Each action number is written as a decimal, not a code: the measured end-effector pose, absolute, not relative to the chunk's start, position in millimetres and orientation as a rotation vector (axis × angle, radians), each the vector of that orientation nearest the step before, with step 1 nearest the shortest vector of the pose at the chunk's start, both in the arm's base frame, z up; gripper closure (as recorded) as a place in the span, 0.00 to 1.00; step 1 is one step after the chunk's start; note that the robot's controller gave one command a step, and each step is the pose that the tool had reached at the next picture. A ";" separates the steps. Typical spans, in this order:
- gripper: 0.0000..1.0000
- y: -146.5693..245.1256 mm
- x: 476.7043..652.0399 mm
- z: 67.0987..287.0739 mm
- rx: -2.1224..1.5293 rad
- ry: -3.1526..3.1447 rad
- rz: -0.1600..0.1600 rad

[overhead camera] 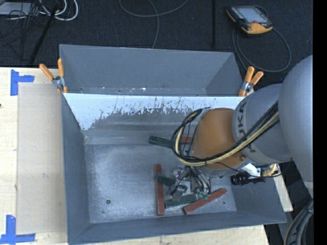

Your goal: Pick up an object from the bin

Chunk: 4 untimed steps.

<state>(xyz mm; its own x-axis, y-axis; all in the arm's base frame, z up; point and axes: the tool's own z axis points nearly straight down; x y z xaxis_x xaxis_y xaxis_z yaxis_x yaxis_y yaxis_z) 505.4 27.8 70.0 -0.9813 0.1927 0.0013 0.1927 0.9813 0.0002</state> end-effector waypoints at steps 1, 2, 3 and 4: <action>1.00 24.7 509.5 98.3 -0.173 -3.130 0.002; 1.00 61.8 518.8 114.0 -0.051 -3.143 0.004; 1.00 66.7 503.4 162.2 0.126 -3.130 -0.003; 1.00 76.5 510.5 248.6 0.222 -3.134 0.000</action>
Offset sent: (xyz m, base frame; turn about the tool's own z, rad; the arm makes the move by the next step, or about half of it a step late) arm 0.0198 0.0990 0.0500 -0.2479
